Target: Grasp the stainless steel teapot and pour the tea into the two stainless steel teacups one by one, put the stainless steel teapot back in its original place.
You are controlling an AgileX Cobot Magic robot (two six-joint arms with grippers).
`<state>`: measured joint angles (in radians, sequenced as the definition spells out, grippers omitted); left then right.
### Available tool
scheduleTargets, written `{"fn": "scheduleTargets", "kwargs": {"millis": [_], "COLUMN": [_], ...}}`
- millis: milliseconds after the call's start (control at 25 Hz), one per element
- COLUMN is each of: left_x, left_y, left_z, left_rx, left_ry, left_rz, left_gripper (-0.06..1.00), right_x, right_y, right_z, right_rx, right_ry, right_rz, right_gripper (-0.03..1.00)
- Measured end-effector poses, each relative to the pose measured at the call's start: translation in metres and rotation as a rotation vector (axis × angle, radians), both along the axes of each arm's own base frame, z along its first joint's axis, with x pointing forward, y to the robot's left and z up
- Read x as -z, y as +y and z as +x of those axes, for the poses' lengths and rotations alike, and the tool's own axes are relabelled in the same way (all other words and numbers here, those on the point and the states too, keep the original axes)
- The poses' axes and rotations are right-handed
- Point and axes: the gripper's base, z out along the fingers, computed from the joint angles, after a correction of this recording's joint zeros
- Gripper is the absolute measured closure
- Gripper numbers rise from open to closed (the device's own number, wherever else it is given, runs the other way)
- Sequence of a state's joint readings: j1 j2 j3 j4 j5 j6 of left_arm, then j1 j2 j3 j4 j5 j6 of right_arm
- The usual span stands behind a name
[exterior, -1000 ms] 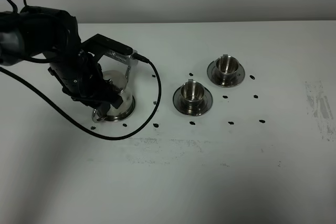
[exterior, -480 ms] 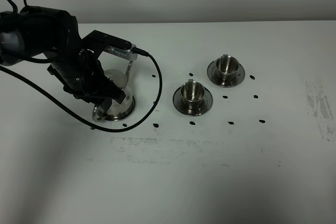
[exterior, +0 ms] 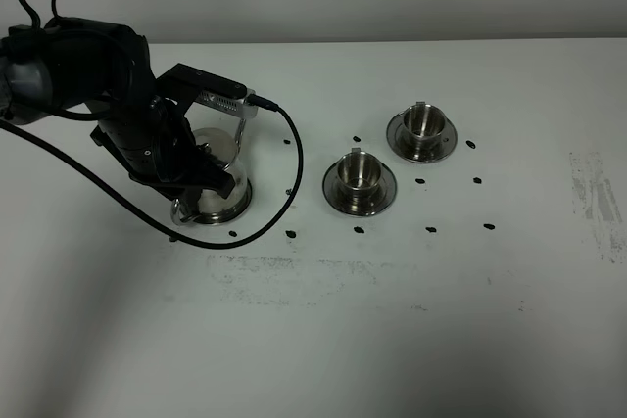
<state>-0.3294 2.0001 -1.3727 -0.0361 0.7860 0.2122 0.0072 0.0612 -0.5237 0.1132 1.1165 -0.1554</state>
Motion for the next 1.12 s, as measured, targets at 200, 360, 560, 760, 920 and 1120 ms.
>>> {"fn": "scheduleTargets", "kwargs": {"millis": [200, 360, 560, 760, 920, 1120], "left_x": [0.0, -0.004, -0.029, -0.043, -0.046, -0.063], "left_y": [0.0, 0.001, 0.003, 0.005, 0.004, -0.008], "left_z": [0.0, 0.0, -0.005, -0.008, -0.006, 0.021], "left_rx": [0.016, 0.035, 0.07, 0.099, 0.155, 0.222], "left_ry": [-0.001, -0.013, -0.07, -0.093, -0.091, -0.138], "left_rz": [0.003, 0.006, 0.002, 0.01, 0.022, 0.027], "left_gripper": [0.77, 0.77, 0.77, 0.77, 0.77, 0.77], "right_x": [0.0, 0.0, 0.0, 0.0, 0.0, 0.0], "right_y": [0.0, 0.0, 0.0, 0.0, 0.0, 0.0], "right_z": [0.0, 0.0, 0.0, 0.0, 0.0, 0.0], "right_rx": [0.0, 0.0, 0.0, 0.0, 0.0, 0.0], "right_ry": [0.0, 0.0, 0.0, 0.0, 0.0, 0.0], "right_rz": [0.0, 0.0, 0.0, 0.0, 0.0, 0.0], "right_gripper": [0.64, 0.64, 0.64, 0.64, 0.64, 0.64]}}
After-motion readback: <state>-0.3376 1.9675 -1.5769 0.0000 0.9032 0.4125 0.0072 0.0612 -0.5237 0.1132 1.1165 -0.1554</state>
